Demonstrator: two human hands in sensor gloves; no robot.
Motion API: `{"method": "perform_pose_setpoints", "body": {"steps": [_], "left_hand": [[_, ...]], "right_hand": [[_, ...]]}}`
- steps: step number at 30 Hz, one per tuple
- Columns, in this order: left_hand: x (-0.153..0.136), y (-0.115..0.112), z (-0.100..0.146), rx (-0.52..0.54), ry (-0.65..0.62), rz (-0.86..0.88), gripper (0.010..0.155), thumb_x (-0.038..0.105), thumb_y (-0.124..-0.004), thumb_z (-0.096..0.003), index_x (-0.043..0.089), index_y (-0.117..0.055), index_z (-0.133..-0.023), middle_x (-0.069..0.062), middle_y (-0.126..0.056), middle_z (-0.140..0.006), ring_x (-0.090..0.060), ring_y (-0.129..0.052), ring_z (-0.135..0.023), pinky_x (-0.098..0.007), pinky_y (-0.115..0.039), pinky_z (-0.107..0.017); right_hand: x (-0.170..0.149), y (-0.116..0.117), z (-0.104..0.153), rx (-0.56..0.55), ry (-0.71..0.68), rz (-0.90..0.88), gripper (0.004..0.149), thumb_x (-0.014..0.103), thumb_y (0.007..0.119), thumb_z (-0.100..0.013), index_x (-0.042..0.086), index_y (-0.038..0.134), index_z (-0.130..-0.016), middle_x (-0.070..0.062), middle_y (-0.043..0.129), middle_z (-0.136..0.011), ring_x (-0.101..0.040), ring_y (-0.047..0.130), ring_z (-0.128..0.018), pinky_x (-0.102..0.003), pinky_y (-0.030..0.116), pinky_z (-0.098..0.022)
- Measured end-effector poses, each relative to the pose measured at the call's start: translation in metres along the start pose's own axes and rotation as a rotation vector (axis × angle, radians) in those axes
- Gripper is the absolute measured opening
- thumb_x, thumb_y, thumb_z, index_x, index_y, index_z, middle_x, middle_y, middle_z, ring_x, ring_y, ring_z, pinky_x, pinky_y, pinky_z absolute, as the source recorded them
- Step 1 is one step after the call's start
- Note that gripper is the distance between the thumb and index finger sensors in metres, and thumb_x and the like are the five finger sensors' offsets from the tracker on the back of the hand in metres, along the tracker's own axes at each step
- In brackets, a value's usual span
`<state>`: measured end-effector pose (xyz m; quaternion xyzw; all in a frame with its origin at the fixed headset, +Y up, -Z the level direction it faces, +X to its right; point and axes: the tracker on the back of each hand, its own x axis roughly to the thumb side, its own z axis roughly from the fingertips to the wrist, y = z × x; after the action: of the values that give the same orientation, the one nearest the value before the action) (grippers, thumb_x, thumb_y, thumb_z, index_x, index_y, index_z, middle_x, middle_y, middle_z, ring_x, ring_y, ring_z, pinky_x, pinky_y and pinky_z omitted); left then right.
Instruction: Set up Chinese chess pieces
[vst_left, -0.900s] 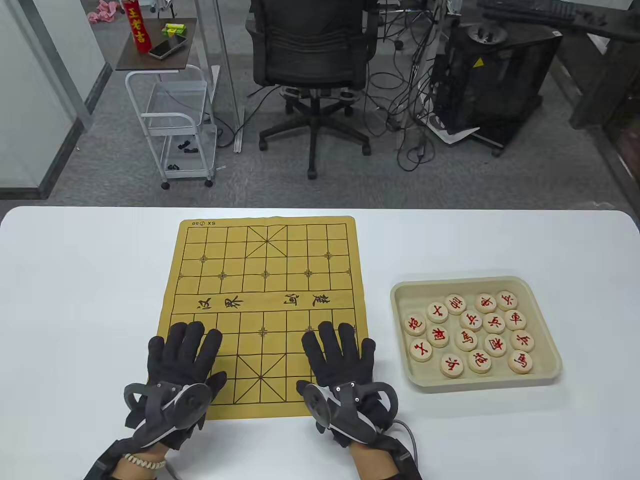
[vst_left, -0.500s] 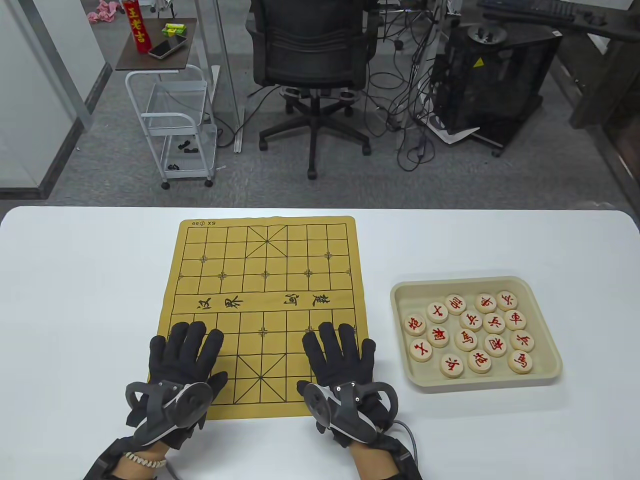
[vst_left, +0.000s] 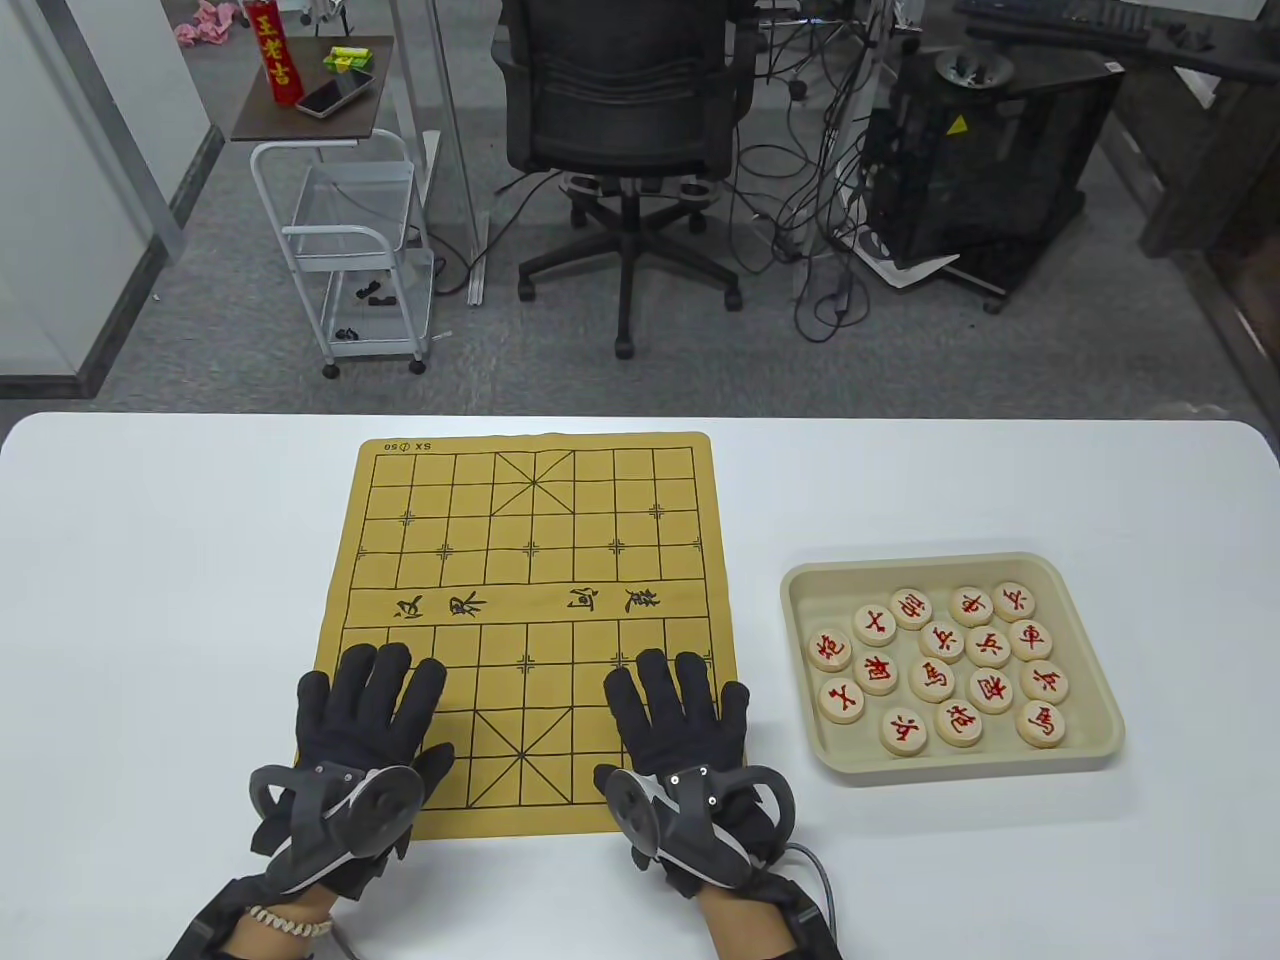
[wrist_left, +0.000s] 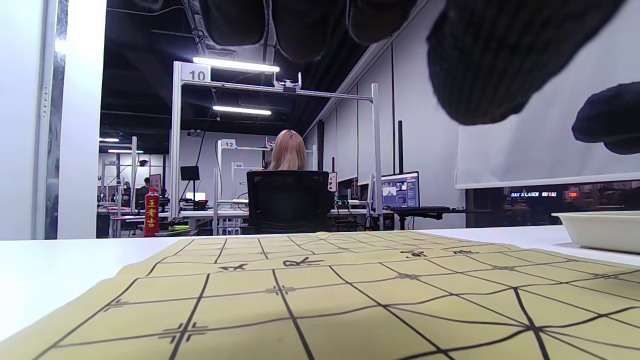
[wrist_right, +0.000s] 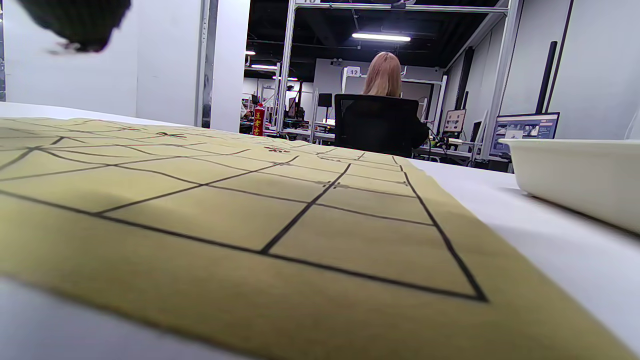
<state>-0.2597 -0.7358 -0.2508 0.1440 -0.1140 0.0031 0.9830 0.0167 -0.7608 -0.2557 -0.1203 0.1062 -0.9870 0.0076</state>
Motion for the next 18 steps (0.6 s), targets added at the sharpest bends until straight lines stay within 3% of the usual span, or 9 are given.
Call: {"method": "perform_pose_setpoints", "body": {"steps": [9,14,18], "left_hand": [[0.001,0.000,-0.001,-0.003,-0.008,0.001,0.086,0.056,-0.082,-0.0396,0.034,-0.037,-0.110,-0.012,-0.044,-0.122,-0.049,-0.049,-0.114,-0.073,-0.039,-0.075],[0.003,-0.002,-0.001,-0.013,-0.022,-0.003,0.086,0.056,-0.082,-0.0395,0.034,-0.038,-0.110,-0.012,-0.045,-0.122,-0.049,-0.050,-0.114,-0.073,-0.039,-0.075],[0.003,-0.003,-0.002,-0.019,-0.026,0.000,0.086,0.056,-0.082,-0.0396,0.034,-0.038,-0.110,-0.012,-0.045,-0.122,-0.048,-0.050,-0.114,-0.073,-0.039,-0.076]], "right_hand": [[-0.010,-0.004,-0.005,0.007,0.059,-0.019,0.089,0.063,0.079,-0.044,0.036,0.032,-0.115,-0.002,0.033,-0.125,-0.040,0.043,-0.119,-0.072,0.044,-0.080],[-0.051,-0.029,-0.019,-0.005,0.290,-0.114,0.079,0.049,0.085,-0.048,0.037,0.041,-0.113,0.001,0.045,-0.123,-0.035,0.057,-0.115,-0.065,0.053,-0.081],[-0.091,-0.039,-0.032,0.033,0.385,0.073,0.071,0.042,0.090,-0.047,0.038,0.053,-0.109,0.002,0.057,-0.117,-0.026,0.071,-0.104,-0.056,0.063,-0.077]]}}
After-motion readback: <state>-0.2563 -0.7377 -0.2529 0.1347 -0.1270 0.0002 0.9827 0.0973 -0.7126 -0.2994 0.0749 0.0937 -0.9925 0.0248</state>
